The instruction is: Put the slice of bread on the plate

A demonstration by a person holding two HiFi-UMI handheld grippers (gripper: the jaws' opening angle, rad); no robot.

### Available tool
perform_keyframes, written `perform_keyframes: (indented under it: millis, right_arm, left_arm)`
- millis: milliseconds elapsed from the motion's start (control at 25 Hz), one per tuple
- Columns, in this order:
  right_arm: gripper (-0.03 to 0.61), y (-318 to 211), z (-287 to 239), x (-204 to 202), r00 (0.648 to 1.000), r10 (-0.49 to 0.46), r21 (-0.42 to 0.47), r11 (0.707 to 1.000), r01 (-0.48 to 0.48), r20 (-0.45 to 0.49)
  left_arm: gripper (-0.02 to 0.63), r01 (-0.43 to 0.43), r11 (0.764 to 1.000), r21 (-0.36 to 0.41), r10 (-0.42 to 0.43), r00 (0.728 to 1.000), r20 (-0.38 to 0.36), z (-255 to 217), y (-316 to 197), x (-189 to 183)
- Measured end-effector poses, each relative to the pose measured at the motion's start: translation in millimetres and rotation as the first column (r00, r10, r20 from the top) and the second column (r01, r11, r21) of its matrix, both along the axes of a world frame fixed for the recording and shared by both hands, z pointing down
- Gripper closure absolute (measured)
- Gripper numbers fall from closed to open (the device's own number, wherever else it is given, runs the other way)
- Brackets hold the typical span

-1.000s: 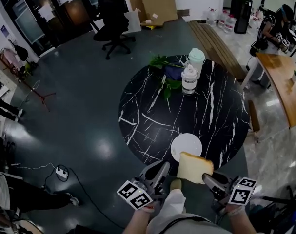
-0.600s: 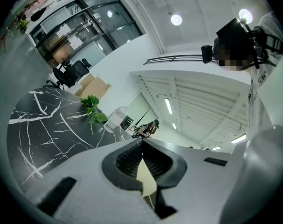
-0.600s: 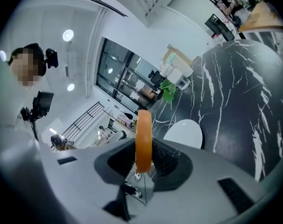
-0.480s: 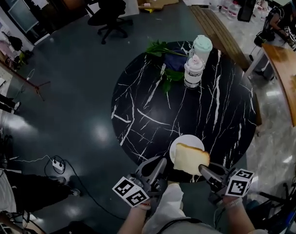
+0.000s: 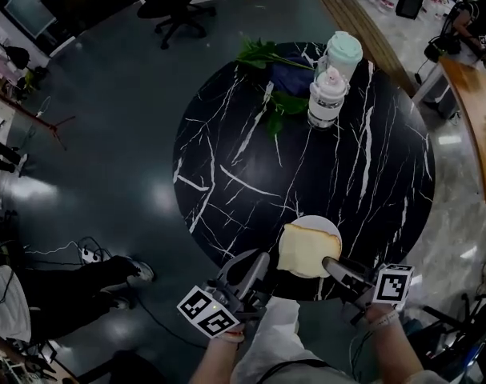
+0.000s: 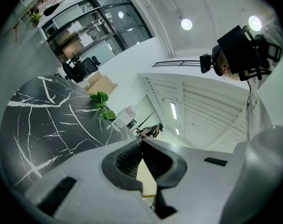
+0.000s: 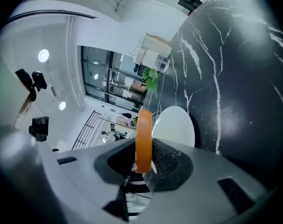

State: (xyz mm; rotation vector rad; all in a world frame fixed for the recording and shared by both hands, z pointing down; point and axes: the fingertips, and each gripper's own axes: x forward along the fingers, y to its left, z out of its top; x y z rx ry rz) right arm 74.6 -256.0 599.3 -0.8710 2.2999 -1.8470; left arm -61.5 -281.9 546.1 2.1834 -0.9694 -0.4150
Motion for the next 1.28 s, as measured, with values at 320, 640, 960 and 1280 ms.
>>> perform_keyframes:
  millis: [320, 640, 960, 1280]
  right_arm:
    - [0.485, -3.2, 9.5, 3.8, 0.994, -0.01, 0.008, 1.0, 0.011, -0.113]
    - [0.415, -9.7, 11.7, 9.3, 0.892, -0.022, 0.159, 0.982, 0.105, -0.451]
    - [0.359, -17.4, 0.3, 25.9, 0.776, 0.103, 0.321, 0.938, 0.133, -0.623]
    - [0.356, -2.4, -40.0, 14.7, 0.808, 0.165, 0.479, 0.863, 0.159, -0.566]
  left_arm:
    - [0.606, 0.0, 1.0, 0.01, 0.0, 1.0, -0.019, -5.0, -5.2, -0.3]
    - [0.606, 0.007, 1.0, 0.01, -0.007, 0.999, -0.04, -9.0, -5.1, -4.3]
    - [0.606, 0.005, 1.0, 0.02, -0.004, 0.999, -0.039, -9.3, 3.7, -4.2]
    - [0.606, 0.02, 0.999, 0.036, -0.019, 0.999, -0.028, -18.7, 29.5, -9.2]
